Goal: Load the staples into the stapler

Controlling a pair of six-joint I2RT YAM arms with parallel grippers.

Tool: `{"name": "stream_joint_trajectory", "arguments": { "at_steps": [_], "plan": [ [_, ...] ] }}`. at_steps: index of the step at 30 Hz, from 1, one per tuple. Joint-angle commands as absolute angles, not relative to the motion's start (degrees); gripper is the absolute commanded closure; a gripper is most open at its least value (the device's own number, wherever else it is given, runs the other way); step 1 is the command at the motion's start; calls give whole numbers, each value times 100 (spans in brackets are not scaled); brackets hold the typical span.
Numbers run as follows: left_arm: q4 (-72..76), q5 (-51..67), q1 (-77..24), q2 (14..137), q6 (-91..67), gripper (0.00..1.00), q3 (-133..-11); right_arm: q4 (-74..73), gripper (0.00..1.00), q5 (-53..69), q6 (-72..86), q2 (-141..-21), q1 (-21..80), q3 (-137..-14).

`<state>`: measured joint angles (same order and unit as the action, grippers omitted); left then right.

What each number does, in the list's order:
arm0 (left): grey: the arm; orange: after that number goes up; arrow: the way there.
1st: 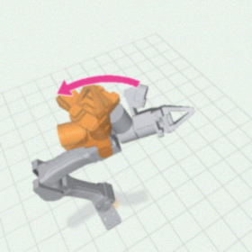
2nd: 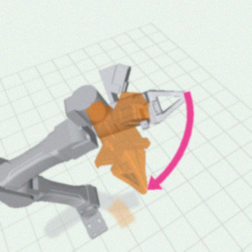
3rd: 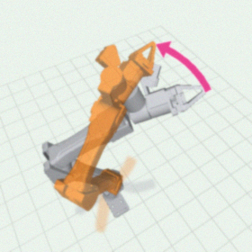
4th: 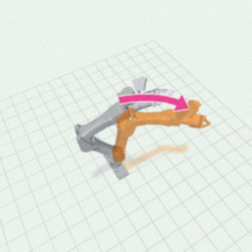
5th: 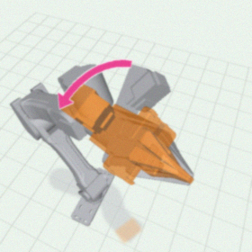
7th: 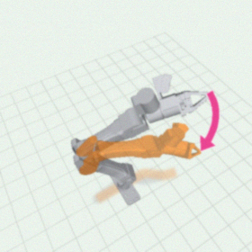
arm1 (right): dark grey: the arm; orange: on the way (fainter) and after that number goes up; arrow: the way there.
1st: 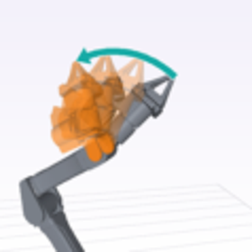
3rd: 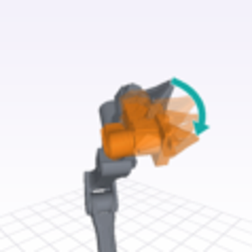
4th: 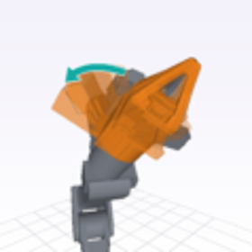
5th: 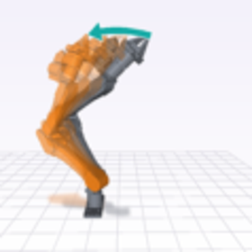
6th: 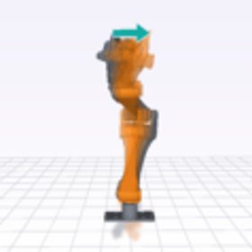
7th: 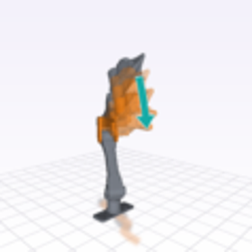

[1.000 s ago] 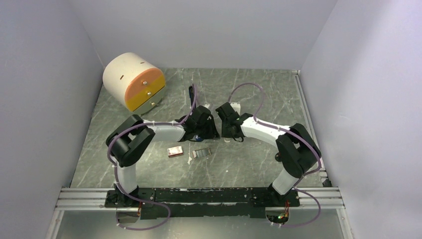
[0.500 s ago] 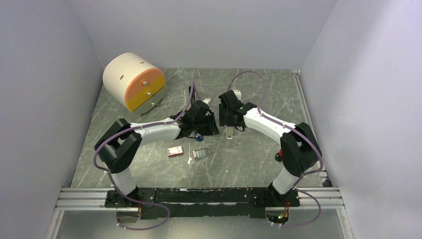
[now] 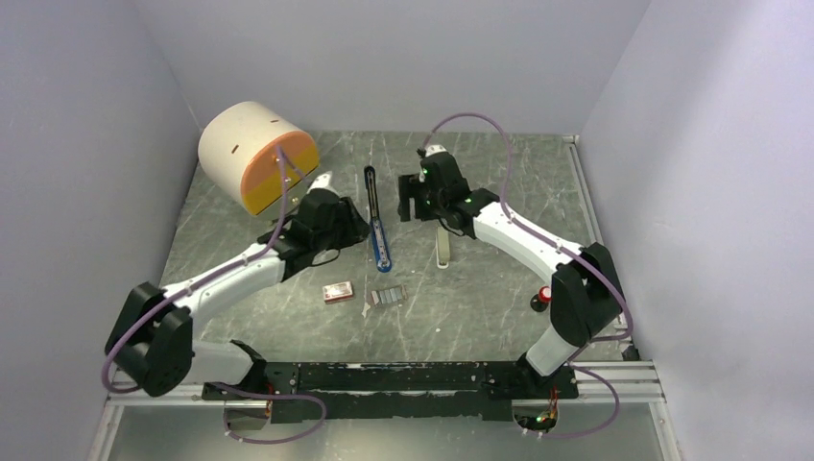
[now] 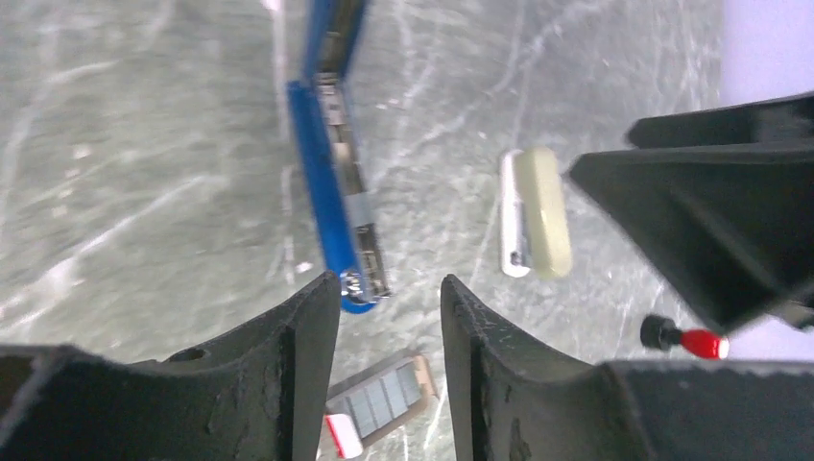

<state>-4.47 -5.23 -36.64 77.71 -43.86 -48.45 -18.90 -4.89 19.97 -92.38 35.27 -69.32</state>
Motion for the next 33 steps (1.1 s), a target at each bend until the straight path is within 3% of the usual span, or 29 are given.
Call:
{"name": "stream_joint_trajectory", "arguments": {
  "at_steps": [1,13,17,24,33],
  "plan": [
    [-567,-1192,-3338,7266,-4837,50,-4296,-1064,20,-275,1601,-9523,3842,-7612],
    [-567,-1240,-3150,7012,-5132,26,-3686,-1171,15,-1602,1459,-11423,4257,-9866],
    [-454,-1037,-3146,7062,-5142,25,-3570,-1304,16,-1766,1376,-11956,4254,-10516],
    [-81,-496,-3146,7285,-5078,26,-3452,-1818,32,-1676,1265,-12833,4255,-11510],
    [151,-237,-3146,7545,-4991,29,-3418,-1927,27,-2026,1153,-13048,4251,-11639]
  ]
}}
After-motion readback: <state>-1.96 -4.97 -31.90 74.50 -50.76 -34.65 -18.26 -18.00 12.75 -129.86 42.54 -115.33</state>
